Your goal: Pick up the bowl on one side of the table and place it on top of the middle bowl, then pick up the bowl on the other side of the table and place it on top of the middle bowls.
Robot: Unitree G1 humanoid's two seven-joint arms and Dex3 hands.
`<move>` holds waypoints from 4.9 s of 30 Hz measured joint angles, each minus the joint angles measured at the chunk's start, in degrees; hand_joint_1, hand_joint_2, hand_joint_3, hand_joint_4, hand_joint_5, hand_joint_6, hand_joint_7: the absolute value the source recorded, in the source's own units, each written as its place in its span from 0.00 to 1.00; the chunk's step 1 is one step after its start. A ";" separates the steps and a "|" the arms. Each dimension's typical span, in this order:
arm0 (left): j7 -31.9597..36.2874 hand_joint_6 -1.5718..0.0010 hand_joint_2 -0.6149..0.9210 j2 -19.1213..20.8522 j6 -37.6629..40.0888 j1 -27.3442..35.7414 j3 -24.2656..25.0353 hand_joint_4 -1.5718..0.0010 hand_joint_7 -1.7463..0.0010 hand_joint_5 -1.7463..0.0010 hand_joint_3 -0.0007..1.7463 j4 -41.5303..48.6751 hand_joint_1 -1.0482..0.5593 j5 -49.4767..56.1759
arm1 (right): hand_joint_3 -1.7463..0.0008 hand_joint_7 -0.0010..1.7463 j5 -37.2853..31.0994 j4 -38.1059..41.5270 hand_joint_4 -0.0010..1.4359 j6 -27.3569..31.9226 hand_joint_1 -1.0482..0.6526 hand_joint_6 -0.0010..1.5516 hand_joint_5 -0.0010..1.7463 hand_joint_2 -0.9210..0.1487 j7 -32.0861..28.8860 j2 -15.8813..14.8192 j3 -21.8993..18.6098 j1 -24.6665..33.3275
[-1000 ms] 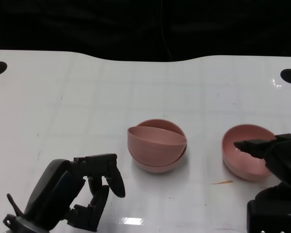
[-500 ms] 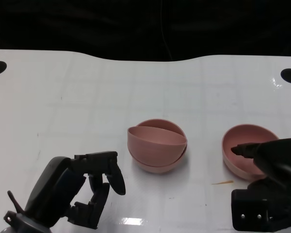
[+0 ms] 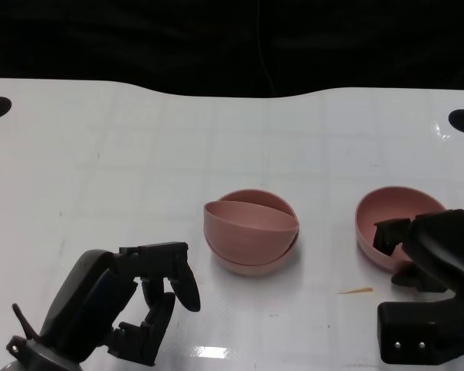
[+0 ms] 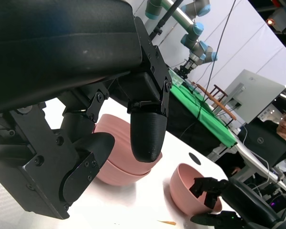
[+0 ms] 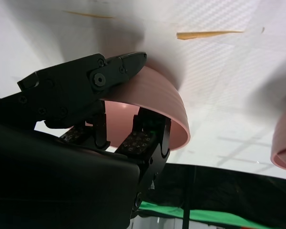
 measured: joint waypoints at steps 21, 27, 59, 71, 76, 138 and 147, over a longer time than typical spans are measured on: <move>0.00 0.46 0.51 -0.01 0.13 -0.01 0.06 0.42 0.15 0.03 0.95 -0.01 0.67 0.16 | 0.13 0.96 7.63 -8.75 0.72 -11.18 0.59 0.53 1.00 0.72 -10.30 1.72 -2.50 -2.78; 0.00 0.46 0.51 -0.06 0.13 -0.03 0.05 0.42 0.15 0.04 0.94 0.00 0.68 0.17 | 0.14 0.91 8.97 -8.98 0.71 -13.67 0.58 0.55 1.00 0.71 -8.15 2.98 -2.37 -4.89; 0.00 0.47 0.51 -0.82 0.42 -0.04 0.09 0.42 0.15 0.03 0.95 -0.09 0.66 1.49 | 0.54 0.15 16.65 2.26 0.54 -20.81 0.53 0.55 0.48 0.47 12.91 9.53 3.12 -15.02; 0.00 0.47 0.51 -0.82 0.41 -0.05 0.09 0.43 0.15 0.03 0.94 -0.08 0.67 1.49 | 0.95 0.00 16.16 3.01 0.19 -22.44 0.36 0.32 0.31 0.03 12.31 9.03 2.86 -14.99; 0.00 0.47 0.50 -0.81 0.39 -0.05 0.09 0.43 0.15 0.04 0.94 -0.06 0.68 1.49 | 0.95 0.00 15.37 1.53 0.11 -22.41 0.32 0.27 0.34 0.00 12.10 8.39 2.83 -14.47; -1.67 0.46 0.54 0.91 0.33 0.85 0.93 0.44 0.17 0.04 0.91 1.22 0.68 -0.63 | 0.00 0.76 36.35 -18.35 0.71 -35.05 0.80 0.62 0.93 0.78 10.63 11.65 -14.96 20.86; -6.21 0.46 0.53 1.32 0.82 -0.32 0.92 0.41 0.16 0.05 0.93 4.17 0.72 -5.75 | 0.00 0.81 36.81 -12.58 0.74 -36.59 0.75 0.64 0.99 0.82 12.77 11.61 -14.38 17.36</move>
